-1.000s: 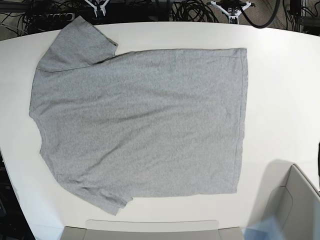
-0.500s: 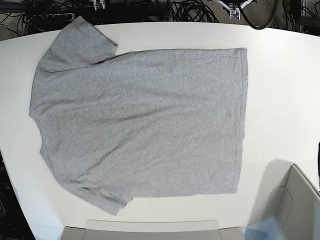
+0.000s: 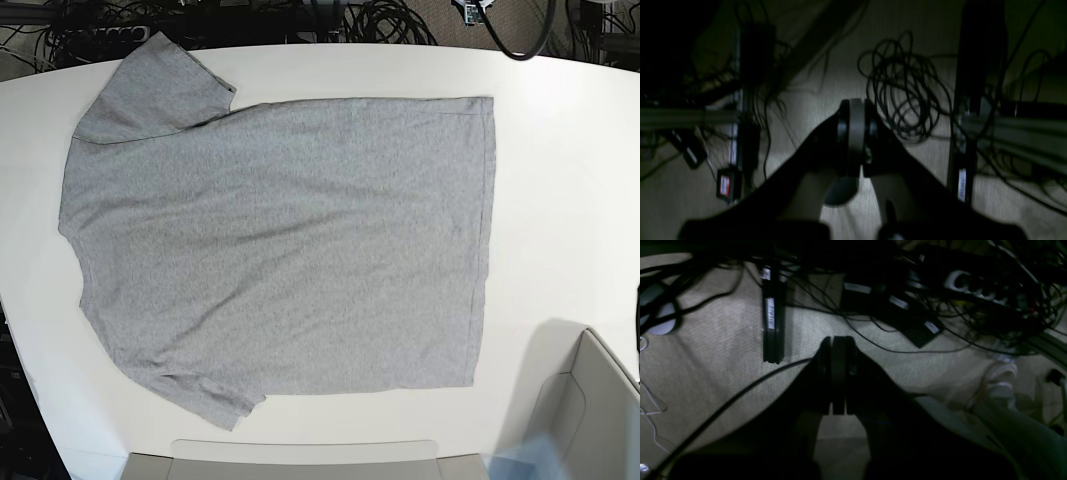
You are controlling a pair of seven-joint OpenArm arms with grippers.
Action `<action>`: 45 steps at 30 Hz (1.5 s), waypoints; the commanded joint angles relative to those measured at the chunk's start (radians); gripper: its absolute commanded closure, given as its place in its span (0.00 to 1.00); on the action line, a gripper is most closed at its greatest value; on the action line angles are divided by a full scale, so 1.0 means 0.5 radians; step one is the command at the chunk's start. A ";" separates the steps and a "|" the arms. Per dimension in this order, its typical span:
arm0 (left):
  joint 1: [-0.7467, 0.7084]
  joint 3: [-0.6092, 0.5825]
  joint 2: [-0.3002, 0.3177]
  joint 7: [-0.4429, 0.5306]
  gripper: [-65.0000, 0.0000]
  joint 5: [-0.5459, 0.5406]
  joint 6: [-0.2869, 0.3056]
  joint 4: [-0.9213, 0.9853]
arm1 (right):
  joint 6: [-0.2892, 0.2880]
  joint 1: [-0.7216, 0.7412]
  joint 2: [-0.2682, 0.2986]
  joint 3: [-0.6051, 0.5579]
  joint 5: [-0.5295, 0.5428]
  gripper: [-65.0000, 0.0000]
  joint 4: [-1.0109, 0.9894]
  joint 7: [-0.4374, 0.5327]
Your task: Fold the T-shirt properly
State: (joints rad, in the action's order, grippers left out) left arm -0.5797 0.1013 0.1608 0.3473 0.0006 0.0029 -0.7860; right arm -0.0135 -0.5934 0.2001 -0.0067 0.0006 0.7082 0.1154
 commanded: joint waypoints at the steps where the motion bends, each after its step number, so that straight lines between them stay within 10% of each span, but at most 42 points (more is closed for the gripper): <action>1: -0.057 0.008 0.008 0.043 1.00 -0.003 -0.010 -0.053 | 0.010 -0.070 0.037 0.006 0.010 0.99 0.043 0.013; 15: -0.542 0.014 0.027 -0.012 1.00 -0.236 -0.013 -0.894 | 0.029 -0.724 0.384 -0.142 0.906 0.99 0.862 0.010; 25: -0.815 0.140 0.235 -0.254 1.00 -0.666 -0.013 -1.305 | 0.029 -1.083 0.212 0.233 0.906 1.00 1.359 0.007; 45: -1.009 0.615 0.067 -0.503 1.00 -0.669 -0.010 -2.072 | 0.029 -1.067 0.068 0.742 0.903 1.00 2.341 -0.140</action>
State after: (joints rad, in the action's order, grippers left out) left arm -1.0664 0.3962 0.1860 0.0669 -0.3374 0.0071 -1.8069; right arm 0.0090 -1.1156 0.2317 0.3630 0.4477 1.8664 0.0227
